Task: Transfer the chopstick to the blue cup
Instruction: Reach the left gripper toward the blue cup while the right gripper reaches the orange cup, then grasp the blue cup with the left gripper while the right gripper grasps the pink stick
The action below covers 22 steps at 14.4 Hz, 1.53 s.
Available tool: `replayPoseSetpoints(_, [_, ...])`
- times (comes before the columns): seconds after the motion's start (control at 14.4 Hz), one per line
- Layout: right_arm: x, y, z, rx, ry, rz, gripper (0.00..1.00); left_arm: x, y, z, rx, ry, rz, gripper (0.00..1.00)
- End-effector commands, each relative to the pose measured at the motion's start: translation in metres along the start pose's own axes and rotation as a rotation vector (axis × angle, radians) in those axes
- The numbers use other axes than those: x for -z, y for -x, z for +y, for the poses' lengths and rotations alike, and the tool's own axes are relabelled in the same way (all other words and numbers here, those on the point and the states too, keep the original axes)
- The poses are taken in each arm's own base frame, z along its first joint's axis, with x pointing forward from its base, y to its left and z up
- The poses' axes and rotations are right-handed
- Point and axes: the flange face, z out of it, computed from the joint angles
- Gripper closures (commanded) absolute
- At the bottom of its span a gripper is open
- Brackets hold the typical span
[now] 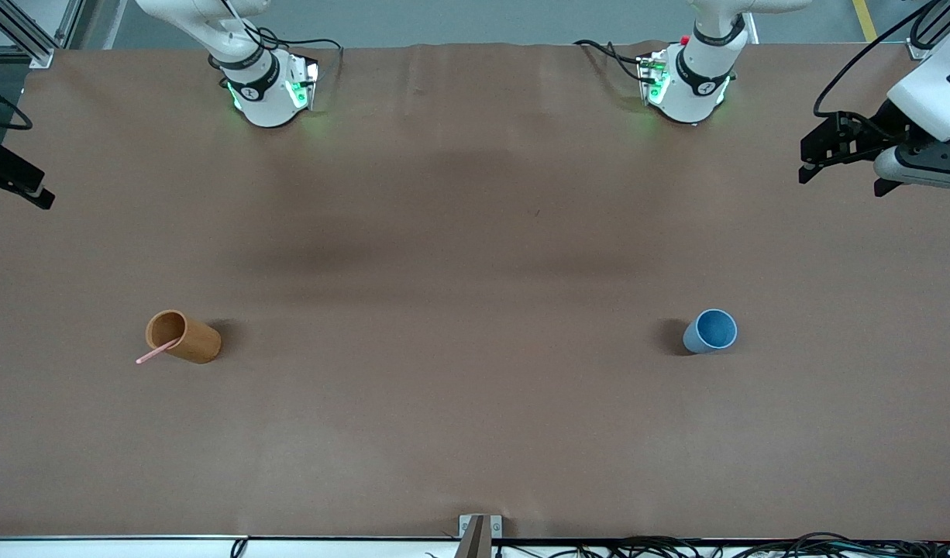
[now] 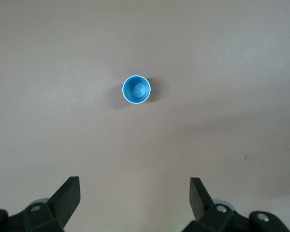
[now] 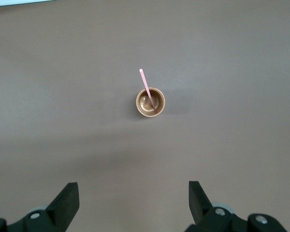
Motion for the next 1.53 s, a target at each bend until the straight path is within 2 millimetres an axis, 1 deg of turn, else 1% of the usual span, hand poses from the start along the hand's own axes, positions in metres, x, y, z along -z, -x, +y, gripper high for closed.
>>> replayPoseSetpoints(0.0, [0.002,0.002,0.002,0.002,-0.012,0.007,0.0,0.005,0.0,-0.002,-0.014,-0.015,-0.004,0.0])
replayPoseSetpoints(0.28, [0.002,0.002,0.003,0.002,-0.014,0.007,0.0,0.006,0.0,-0.002,-0.014,-0.015,-0.001,0.0])
replayPoseSetpoints(0.42, [0.002,0.002,0.002,0.002,-0.012,0.007,0.0,0.001,-0.001,-0.002,-0.008,-0.014,-0.012,0.0])
replayPoseSetpoints(0.55, [0.003,0.0,0.0,0.005,-0.015,0.023,0.0,-0.019,-0.013,-0.01,0.001,0.003,-0.038,0.0])
replayPoseSetpoints(0.62, [0.002,0.0,-0.001,0.006,-0.015,0.024,0.0,-0.034,-0.021,-0.027,0.02,0.005,-0.045,0.0])
replayPoseSetpoints(0.69, [0.002,-0.001,-0.002,0.008,-0.015,0.026,0.0,-0.055,-0.027,-0.046,0.045,0.009,-0.056,0.0])
replayPoseSetpoints(0.76, [0.0,-0.001,-0.002,0.008,-0.014,0.021,0.0,-0.08,-0.033,-0.059,0.05,0.013,-0.054,0.0])
replayPoseSetpoints(0.83, [-0.003,-0.002,-0.002,0.008,-0.013,0.023,0.0,-0.115,-0.04,-0.071,0.051,0.016,-0.059,0.0])
replayPoseSetpoints(0.97, [-0.013,-0.005,-0.001,0.006,-0.009,0.02,0.0,-0.183,-0.051,-0.077,0.06,0.018,-0.051,0.0])
replayPoseSetpoints(1.04, [-0.024,-0.008,0.0,0.004,-0.009,0.024,0.0,-0.219,-0.054,-0.079,0.061,0.016,-0.04,0.0])
replayPoseSetpoints(1.11, [-0.037,-0.012,0.001,0.003,-0.009,0.035,0.0,-0.248,-0.056,-0.078,0.062,0.018,-0.035,0.0])
replayPoseSetpoints(1.25, [-0.073,-0.023,0.0,0.0,-0.008,0.031,0.01,-0.3,-0.068,-0.077,0.076,0.022,-0.028,0.0])
replayPoseSetpoints(1.39, [-0.116,-0.037,-0.005,0.003,-0.004,0.037,0.01,-0.344,-0.077,-0.077,0.084,0.026,-0.02,0.0])
replayPoseSetpoints(1.46, [-0.136,-0.045,-0.006,0.003,-0.001,0.034,0.01,-0.362,-0.078,-0.077,0.104,0.029,-0.024,0.0])
